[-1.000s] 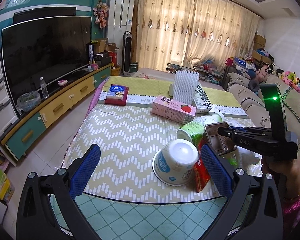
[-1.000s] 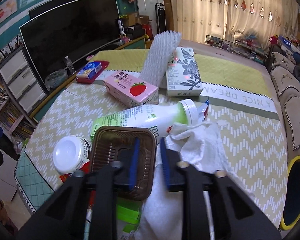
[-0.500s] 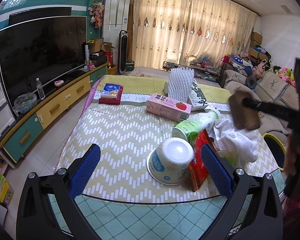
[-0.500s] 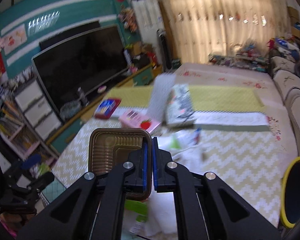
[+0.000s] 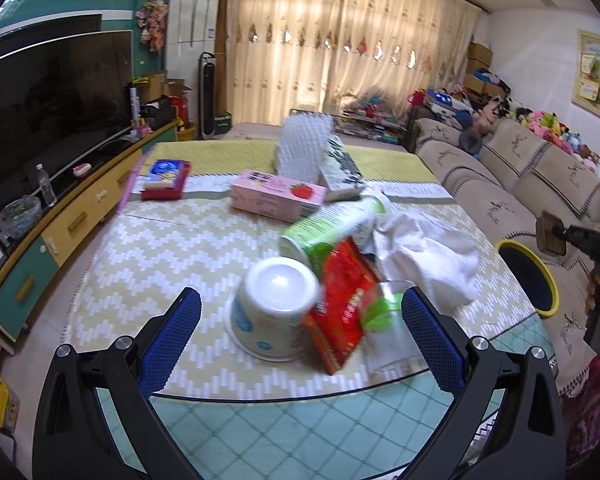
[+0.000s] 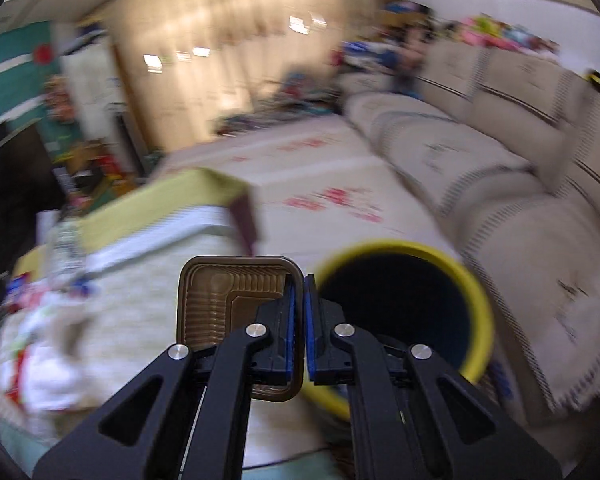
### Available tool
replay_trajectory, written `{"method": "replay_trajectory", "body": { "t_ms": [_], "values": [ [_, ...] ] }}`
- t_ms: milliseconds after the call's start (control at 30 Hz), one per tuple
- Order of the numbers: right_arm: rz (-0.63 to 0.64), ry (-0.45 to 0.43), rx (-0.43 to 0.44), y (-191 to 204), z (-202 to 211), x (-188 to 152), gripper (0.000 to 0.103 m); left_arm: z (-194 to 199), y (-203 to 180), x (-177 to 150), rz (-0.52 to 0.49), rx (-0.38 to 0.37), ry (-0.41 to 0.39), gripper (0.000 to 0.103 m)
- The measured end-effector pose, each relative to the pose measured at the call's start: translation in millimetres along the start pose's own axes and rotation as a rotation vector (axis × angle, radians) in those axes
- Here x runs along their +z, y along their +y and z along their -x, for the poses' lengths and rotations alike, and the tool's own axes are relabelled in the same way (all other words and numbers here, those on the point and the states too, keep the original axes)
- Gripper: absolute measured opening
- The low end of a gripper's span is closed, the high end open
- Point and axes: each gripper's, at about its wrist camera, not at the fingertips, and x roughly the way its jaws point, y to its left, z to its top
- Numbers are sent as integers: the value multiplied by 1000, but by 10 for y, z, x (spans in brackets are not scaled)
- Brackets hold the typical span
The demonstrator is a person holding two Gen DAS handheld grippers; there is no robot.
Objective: Collect trash
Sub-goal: 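Carry the brown tray over the yellow-rimmed bin and open the right gripper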
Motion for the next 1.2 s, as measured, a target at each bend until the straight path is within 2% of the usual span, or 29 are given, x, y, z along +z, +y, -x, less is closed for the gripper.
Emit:
{"method": "replay_trajectory", "body": {
  "t_ms": [167, 267, 367, 400, 433, 467, 533, 700, 867, 1033, 1200],
  "values": [
    [-58, 108, -137, -542, -577, -109, 5, -78, -262, -16, -41, -28, 17, 99],
    [-75, 168, -172, -728, -890, -157, 5, -104, -427, -21, -73, -46, 26, 99],
    [-75, 199, -194, -743, -1105, -197, 7, -149, -581, -36, -107, -65, 46, 99],
    [-74, 205, -199, -753, -1143, -209, 9, -163, -616, -42, -114, -71, 54, 99],
    [-73, 208, -203, -787, -1162, -238, 16, -183, -655, -47, -121, -77, 62, 99],
    [-76, 208, -206, -796, -1197, -240, 27, -204, -691, -53, -127, -82, 71, 99],
    [-80, 197, -203, -827, -1182, -242, 37, -244, -755, -66, -135, -88, 84, 99],
    [-78, 169, -183, -821, -1019, -248, 38, -361, -876, -105, -151, -97, 115, 99],
    [-85, 128, -150, -794, -750, -280, 44, -528, -919, -141, -149, -90, 150, 99],
    [-101, 110, -111, -788, -560, -363, 48, -641, -957, -203, -183, -83, 182, 86],
    [-104, 115, -85, -763, -520, -425, 49, -621, -926, -239, -219, -68, 170, 86]
  ]
}}
